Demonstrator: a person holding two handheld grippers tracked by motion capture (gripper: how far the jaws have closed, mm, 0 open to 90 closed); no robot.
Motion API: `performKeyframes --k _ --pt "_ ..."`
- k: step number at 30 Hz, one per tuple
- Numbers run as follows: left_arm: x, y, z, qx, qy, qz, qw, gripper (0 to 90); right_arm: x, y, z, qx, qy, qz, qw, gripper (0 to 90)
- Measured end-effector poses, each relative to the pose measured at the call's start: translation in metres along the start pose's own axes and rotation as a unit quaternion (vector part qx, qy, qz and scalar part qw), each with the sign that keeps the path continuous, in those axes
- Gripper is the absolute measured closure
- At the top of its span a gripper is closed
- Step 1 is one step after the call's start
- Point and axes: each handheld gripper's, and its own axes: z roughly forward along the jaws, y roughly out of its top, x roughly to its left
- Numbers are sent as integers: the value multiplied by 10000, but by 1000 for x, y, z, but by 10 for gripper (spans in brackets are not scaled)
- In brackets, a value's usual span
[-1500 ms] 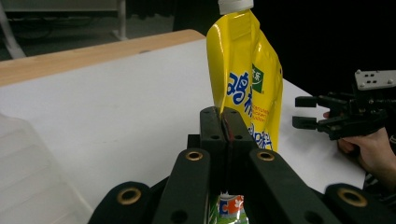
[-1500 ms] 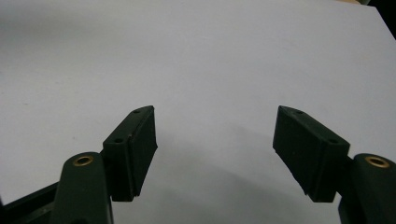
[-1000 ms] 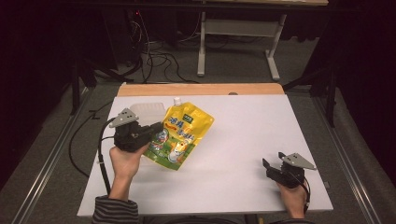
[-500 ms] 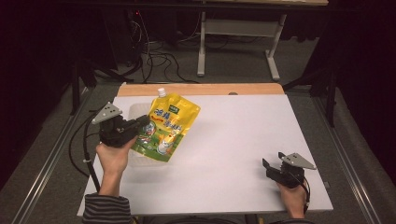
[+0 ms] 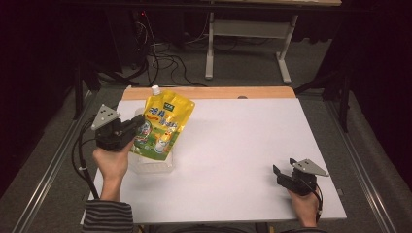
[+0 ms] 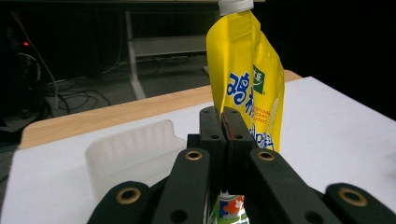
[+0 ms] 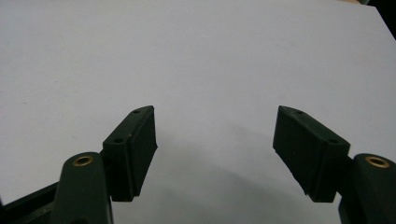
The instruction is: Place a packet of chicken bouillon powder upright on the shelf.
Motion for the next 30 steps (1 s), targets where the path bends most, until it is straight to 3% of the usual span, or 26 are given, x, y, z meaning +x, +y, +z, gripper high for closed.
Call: performKeyframes --k 6,12,17,22,30 --pt "2 -4 10 104 261 98 9996 891 -1 0 -1 -51 3 7 10000 306" --pt "6 -12 19 136 400 65 9991 888 -1 0 -1 -45 6 6 10000 305" --pt "8 -20 30 73 467 37 9989 883 0 0 -1 -20 -3 8 10000 306" --pt "7 -27 40 182 498 66 9986 878 0 0 0 -12 -6 -2 10000 306" --pt "7 -36 43 304 485 90 9983 848 0 0 0 13 9 -23 10000 306"
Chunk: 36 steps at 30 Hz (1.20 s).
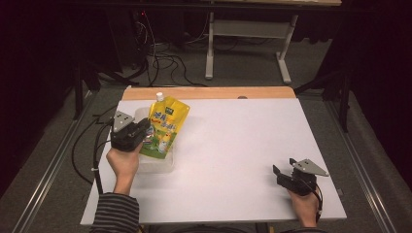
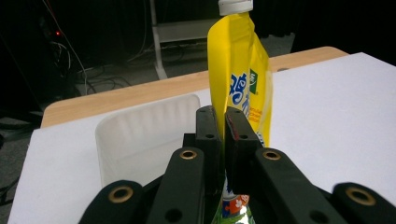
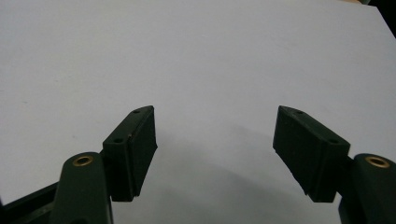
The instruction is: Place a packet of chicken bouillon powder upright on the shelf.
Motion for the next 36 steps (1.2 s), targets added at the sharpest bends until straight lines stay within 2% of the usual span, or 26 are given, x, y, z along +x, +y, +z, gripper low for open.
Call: performKeyframes --k 4,8,13,17,20,25,28,33,36 --pt "1 -1 -4 82 -60 11 9999 835 0 0 0 -20 -5 11 10000 306" --pt "1 -1 -9 272 -197 54 9994 824 0 0 0 0 3 -22 10000 306" --pt "5 -2 -15 590 -290 104 9978 813 0 0 1 47 -4 -19 10000 306" --pt "7 -2 -18 699 -361 65 9969 806 0 0 1 74 -6 -28 10000 306" --pt "6 -1 -15 845 -474 21 9953 799 1 0 1 71 -10 -23 10000 306" --pt "5 -1 -14 962 -475 -5 9942 803 0 0 1 63 -13 -26 10000 306" --pt "6 0 -14 1131 -540 -77 9921 805 1 0 1 62 2 -44 10000 306" --pt "4 6 -13 1369 -528 15 9892 806 1 0 1 62 -13 -8 10000 306" --pt "4 7 -12 1389 -543 -29 9888 810 0 0 1 55 2 -51 10000 306"
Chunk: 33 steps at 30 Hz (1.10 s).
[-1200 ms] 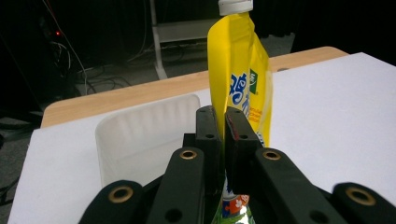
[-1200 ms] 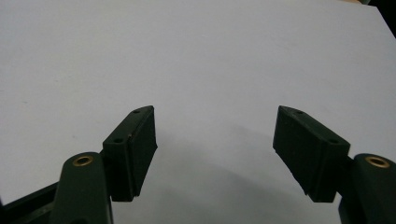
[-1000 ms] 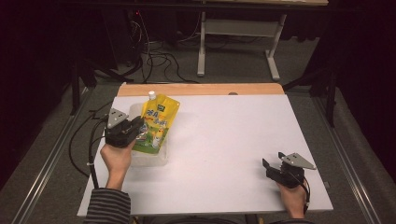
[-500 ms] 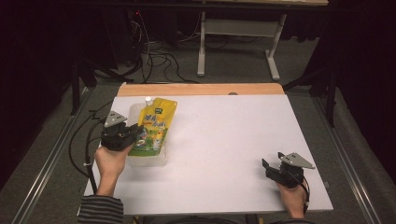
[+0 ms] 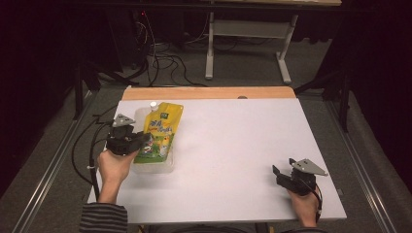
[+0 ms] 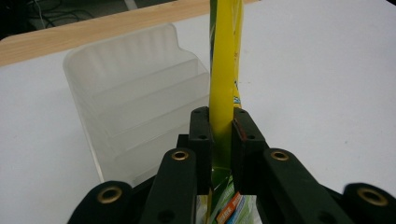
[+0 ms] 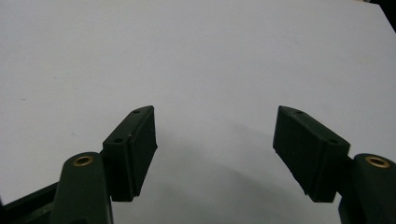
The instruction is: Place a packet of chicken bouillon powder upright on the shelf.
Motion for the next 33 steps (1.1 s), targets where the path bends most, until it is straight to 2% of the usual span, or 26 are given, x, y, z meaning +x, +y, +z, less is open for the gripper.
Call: performKeyframes --k 5,7,10,13,18,21,23,26,29,33 --pt "-5 -1 0 -130 116 63 9998 819 0 0 0 2 -10 43 10000 306" --pt "-8 -2 0 -247 195 130 9994 822 0 0 0 2 -1 26 10000 306" --pt "-10 -4 1 -456 253 126 9986 824 0 0 0 1 -16 41 10000 306" --pt "-10 -6 1 -543 293 144 9980 826 0 0 0 -11 -16 44 10000 306" --pt "-10 -9 2 -887 360 121 9953 827 0 0 0 -23 -18 34 10000 306" --pt "-10 -13 5 -1176 391 116 9922 827 0 0 -1 -26 -16 24 10000 306" --pt "-10 -17 6 -1283 347 139 9910 826 0 0 -1 -34 -16 16 10000 306" --pt "-8 -24 4 -1260 299 163 9914 822 -1 0 -1 -43 -10 18 10000 306" --pt "-6 -31 3 -1095 317 201 9933 819 0 0 -1 -28 -17 18 10000 306" --pt "-3 -35 -1 -976 283 261 9945 814 0 0 -1 -24 -18 19 10000 306"
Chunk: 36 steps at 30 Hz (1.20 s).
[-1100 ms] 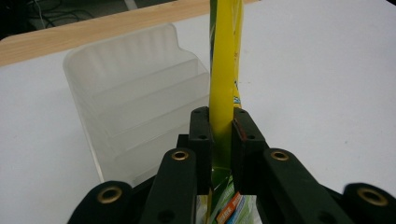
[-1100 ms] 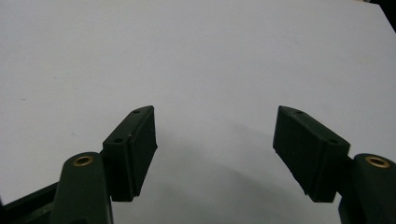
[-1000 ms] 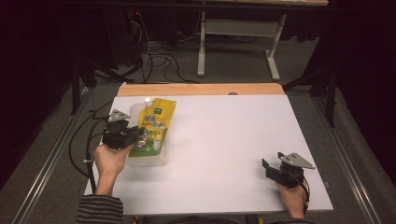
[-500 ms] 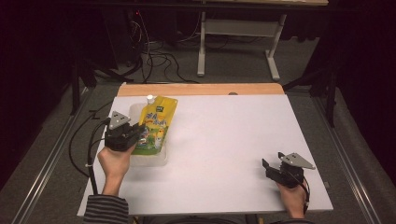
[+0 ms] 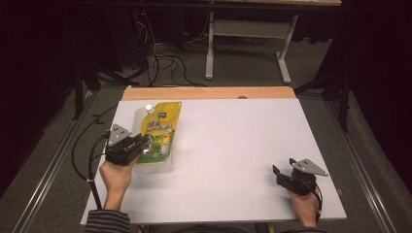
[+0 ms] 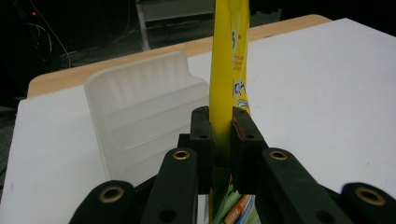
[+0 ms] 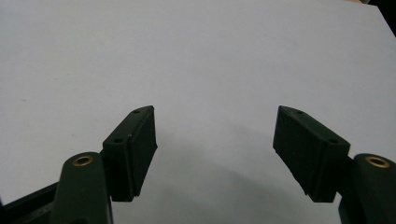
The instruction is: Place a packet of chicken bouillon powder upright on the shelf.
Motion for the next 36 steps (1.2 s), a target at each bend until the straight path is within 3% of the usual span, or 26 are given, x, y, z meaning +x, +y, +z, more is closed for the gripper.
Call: performKeyframes --k 10,23,36 --pt "2 -7 -8 191 -31 16 9998 806 0 0 0 0 5 12 10000 306" --pt "-2 -28 -15 4 181 80 9998 807 0 0 0 10 15 0 10000 306" --pt "7 -51 -17 100 132 -237 9996 784 0 0 0 14 8 -23 10000 304"
